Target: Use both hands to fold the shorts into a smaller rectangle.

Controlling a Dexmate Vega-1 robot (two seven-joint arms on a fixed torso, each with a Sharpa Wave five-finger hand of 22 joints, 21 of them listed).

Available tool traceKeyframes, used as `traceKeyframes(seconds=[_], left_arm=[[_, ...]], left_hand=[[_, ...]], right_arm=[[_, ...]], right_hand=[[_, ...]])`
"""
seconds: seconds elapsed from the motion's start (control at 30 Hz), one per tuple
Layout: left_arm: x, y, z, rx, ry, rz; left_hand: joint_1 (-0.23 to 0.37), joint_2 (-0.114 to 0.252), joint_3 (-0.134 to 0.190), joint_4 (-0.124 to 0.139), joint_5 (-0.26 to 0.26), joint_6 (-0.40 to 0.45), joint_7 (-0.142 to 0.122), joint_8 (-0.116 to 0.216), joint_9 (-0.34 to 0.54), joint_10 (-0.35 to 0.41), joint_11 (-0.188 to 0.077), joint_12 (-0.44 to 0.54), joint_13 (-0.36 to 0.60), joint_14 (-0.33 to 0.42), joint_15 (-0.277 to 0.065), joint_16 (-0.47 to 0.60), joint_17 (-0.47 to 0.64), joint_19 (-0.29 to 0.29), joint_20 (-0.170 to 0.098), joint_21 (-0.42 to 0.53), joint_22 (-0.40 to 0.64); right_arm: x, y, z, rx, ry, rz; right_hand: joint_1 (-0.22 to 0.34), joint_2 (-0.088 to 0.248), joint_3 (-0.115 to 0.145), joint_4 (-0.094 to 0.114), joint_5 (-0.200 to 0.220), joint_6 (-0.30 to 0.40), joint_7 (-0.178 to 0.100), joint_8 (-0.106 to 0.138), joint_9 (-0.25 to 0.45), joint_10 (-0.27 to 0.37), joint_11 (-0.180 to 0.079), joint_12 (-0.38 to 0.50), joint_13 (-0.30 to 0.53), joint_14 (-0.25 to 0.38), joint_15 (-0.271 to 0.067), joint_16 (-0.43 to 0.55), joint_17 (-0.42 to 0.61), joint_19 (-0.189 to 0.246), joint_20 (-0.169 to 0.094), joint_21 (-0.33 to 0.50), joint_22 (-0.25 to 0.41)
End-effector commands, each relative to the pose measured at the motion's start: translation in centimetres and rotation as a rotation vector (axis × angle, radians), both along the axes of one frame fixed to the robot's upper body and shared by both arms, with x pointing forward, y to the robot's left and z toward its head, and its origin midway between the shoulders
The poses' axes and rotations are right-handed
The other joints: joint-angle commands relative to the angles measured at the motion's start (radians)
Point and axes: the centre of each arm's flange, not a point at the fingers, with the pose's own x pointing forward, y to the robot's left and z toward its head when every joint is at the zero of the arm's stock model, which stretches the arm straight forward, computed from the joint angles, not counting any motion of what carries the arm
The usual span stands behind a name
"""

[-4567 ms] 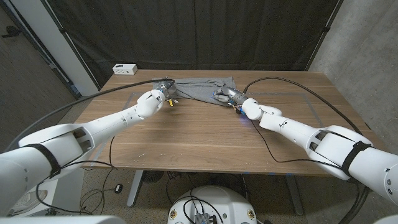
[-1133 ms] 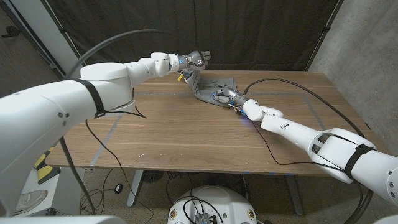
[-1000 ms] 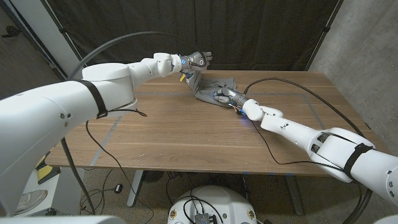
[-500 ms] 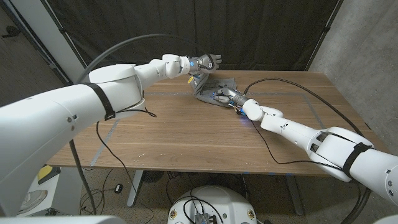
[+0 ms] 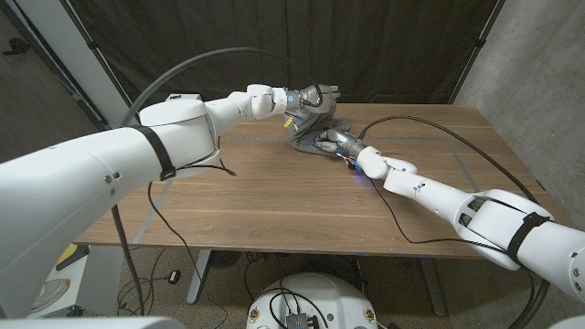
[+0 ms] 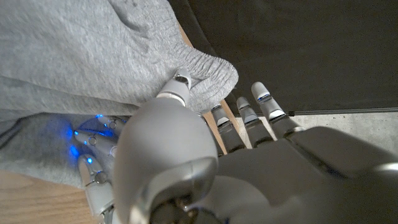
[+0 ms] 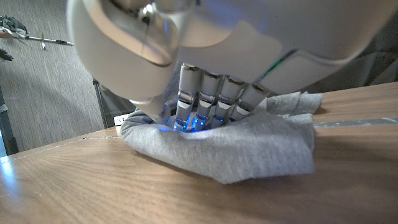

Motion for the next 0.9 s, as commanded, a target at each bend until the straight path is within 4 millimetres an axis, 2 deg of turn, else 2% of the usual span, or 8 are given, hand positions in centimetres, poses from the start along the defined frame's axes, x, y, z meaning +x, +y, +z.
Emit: traceKeyframes(seconds=[0.03,0.2,0.33,0.9], left_arm=[[-0.2,-2.8,-2.1,0.004,0.033,-0.01],[-0.5,-3.5,-2.6,0.013,0.049,-0.031],[-0.7,-3.7,-3.0,0.027,0.058,-0.05],[-2.0,-5.1,-4.5,0.016,0.109,-0.182]], left_hand=[[-0.003,-0.007,-0.006,0.0,0.007,0.009,-0.002,0.004,0.002,0.01,0.001,0.003,0.001,0.008,-0.163,0.0,0.004,0.004,-0.009,0.004,0.002],[-0.002,-0.008,-0.007,-0.001,0.008,0.015,-0.002,0.006,0.001,0.009,0.001,0.002,0.001,0.007,-0.162,-0.001,0.004,0.003,-0.007,0.004,0.002],[0.007,-0.015,-0.008,-0.012,0.009,0.02,-0.004,0.003,-0.007,0.028,0.001,0.007,0.001,0.017,-0.166,0.002,0.003,0.007,-0.016,0.008,0.001],[0.021,-0.01,-0.002,-0.027,0.0,0.02,0.002,-0.006,-0.019,0.057,0.002,0.013,0.001,0.04,-0.176,0.005,0.002,0.016,-0.032,0.015,-0.001]], right_arm=[[-0.4,-0.2,-0.2,0.002,-0.004,0.005],[-0.5,-0.6,-0.3,0.01,-0.001,-0.001],[-0.7,-0.7,-0.5,0.009,0.001,-0.001],[-0.8,-0.7,-0.4,0.005,0.003,0.008]], right_hand=[[-0.009,-0.003,0.009,-0.001,0.001,0.012,-0.002,-0.005,0.005,0.01,0.001,-0.001,0.002,0.007,-0.049,0.004,0.004,0.017,0.005,0.006,0.002],[-0.009,-0.003,0.01,-0.001,0.001,0.012,-0.002,-0.005,0.005,0.01,0.001,-0.001,0.002,0.007,-0.049,0.005,0.004,0.017,0.005,0.006,0.002],[-0.008,-0.003,0.011,-0.003,0.001,0.013,-0.002,-0.005,0.005,0.011,0.002,-0.001,0.002,0.007,-0.049,0.005,0.004,0.017,0.005,0.006,0.002],[-0.011,-0.004,0.012,-0.002,0.001,0.013,-0.002,-0.007,0.005,0.01,0.002,-0.002,0.002,0.007,-0.049,0.006,0.005,0.017,0.006,0.006,0.002]])
